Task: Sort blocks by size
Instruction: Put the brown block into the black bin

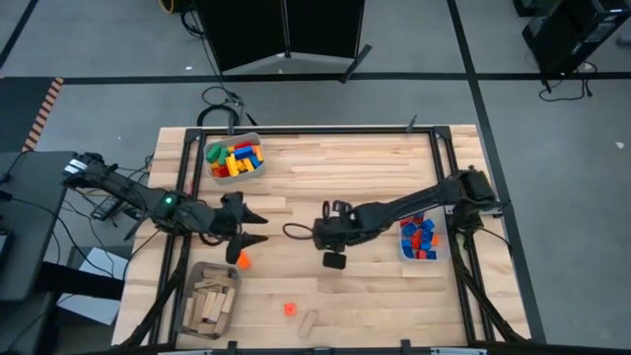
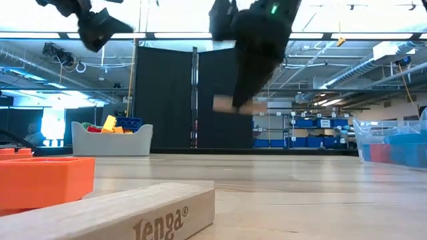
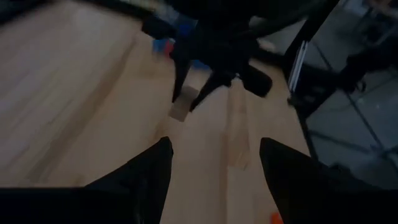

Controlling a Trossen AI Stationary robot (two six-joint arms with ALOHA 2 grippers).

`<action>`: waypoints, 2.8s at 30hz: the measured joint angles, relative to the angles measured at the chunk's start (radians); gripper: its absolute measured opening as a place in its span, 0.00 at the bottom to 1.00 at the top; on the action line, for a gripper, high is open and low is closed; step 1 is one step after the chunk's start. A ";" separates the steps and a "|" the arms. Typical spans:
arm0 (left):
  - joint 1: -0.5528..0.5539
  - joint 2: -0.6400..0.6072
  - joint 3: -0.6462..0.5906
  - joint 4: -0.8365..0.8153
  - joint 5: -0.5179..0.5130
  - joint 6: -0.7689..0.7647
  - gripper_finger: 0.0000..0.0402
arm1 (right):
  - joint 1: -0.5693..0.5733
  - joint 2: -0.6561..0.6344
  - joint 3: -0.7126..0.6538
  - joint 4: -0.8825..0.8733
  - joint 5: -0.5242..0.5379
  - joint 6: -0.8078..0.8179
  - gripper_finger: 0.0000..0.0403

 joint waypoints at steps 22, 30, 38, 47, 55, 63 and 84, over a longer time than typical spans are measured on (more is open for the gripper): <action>0.041 0.422 0.001 0.960 -0.467 0.257 0.62 | 0.078 -0.211 0.002 0.454 0.686 -0.450 0.30; 0.102 0.496 0.032 1.067 -0.471 0.237 0.62 | 0.060 -0.212 0.002 0.493 0.674 -0.594 0.30; 0.139 0.537 0.091 1.065 -0.458 0.231 0.61 | 0.051 -0.213 0.002 0.499 0.603 -0.662 0.30; 0.149 0.539 0.100 1.059 -0.452 0.178 0.30 | 0.038 -0.213 0.002 0.500 0.596 -0.705 0.30; 0.161 0.539 0.101 1.060 -0.417 0.136 0.16 | 0.030 -0.213 0.002 0.498 0.593 -0.708 0.36; 0.160 0.506 0.099 1.023 -0.405 0.236 0.16 | 0.031 -0.217 0.002 0.447 0.660 -0.596 0.74; -0.015 0.025 0.214 -0.523 -0.364 -0.549 0.16 | 0.021 -0.266 -0.111 -0.133 0.668 0.136 0.68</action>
